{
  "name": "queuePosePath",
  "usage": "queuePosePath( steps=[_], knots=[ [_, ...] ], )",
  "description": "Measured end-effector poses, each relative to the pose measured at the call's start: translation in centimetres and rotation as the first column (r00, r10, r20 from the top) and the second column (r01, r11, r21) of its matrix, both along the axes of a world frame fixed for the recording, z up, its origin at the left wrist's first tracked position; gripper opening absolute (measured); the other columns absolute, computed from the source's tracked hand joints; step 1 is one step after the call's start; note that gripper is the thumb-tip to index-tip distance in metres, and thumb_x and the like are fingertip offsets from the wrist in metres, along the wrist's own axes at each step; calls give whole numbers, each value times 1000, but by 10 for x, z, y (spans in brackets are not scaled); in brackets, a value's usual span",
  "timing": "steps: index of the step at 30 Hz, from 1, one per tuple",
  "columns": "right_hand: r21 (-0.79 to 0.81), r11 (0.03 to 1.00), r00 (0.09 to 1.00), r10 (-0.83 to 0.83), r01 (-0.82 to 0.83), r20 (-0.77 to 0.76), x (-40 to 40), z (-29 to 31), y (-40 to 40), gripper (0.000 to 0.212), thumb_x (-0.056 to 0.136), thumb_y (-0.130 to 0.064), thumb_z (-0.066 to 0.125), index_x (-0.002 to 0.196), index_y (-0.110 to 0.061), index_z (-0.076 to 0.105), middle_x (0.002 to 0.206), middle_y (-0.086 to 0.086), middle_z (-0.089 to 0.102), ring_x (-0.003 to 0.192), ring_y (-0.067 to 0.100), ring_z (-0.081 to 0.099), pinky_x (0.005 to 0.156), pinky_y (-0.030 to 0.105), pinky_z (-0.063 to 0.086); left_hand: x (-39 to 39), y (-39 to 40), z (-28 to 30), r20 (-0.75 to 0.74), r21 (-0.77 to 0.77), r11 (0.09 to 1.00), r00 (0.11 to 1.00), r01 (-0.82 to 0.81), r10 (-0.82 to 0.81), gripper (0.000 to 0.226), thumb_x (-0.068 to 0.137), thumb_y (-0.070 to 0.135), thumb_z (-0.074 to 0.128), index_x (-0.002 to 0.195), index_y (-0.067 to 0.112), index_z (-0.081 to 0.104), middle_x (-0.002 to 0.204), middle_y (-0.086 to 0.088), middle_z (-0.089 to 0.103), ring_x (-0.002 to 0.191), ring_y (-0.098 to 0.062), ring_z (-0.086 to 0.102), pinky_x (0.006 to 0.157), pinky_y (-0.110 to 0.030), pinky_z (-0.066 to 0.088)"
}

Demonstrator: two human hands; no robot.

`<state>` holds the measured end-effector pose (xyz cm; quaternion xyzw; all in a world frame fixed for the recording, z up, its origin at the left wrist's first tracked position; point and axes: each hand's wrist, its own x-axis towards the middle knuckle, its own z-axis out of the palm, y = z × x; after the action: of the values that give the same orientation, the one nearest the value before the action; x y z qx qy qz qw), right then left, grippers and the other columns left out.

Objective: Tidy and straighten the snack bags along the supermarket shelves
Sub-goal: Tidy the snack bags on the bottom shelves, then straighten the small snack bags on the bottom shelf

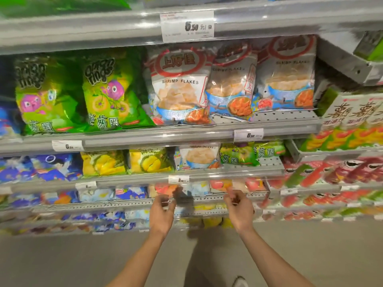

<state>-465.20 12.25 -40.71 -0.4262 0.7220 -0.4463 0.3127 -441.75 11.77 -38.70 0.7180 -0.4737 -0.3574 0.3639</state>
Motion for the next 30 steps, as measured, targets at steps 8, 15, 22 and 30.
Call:
queuePosePath(
  steps=[8, 15, 22, 30],
  knots=[
    [-17, 998, 996, -63, 64, 63, 48, -7, 41, 8, 91, 0, 69, 90, -8, 69, 77, 3, 70, 75, 13, 65, 68, 5, 45, 45, 18, -21, -56, 21, 998, 997, 54, -53, 13, 91, 13, 70, 100, 6, 64, 95, -8, 71, 90, -23, 66, 85, -32, 50],
    [27, 999, 994, -50, 47, 102, 52, -29, 35, 5, 93, -8, 70, 96, -12, 70, 85, -6, 73, 85, 17, 71, 77, 14, 52, 50, 13, -41, -101, 55, 998, 995, 14, -8, 20, 93, 13, 67, 110, 3, 63, 102, -7, 69, 96, -22, 64, 92, -36, 50],
    [28, 999, 992, 26, -30, 126, 52, -74, 3, 12, 94, -10, 70, 106, -10, 68, 92, 13, 72, 91, 33, 69, 84, 52, 57, 50, -8, -91, -123, 55, 996, 990, -64, 70, 19, 93, 13, 66, 110, 8, 64, 104, -5, 68, 97, -16, 63, 80, -25, 45],
    [-112, 993, 992, 46, -32, 121, 62, -149, -40, 26, 91, -10, 75, 111, -21, 63, 97, -2, 69, 94, 16, 66, 74, 7, 48, 59, -49, -161, -94, -109, 990, 993, -88, 77, 14, 92, 12, 67, 104, 19, 63, 93, 9, 68, 90, -2, 64, 73, -14, 43]
  ],
)
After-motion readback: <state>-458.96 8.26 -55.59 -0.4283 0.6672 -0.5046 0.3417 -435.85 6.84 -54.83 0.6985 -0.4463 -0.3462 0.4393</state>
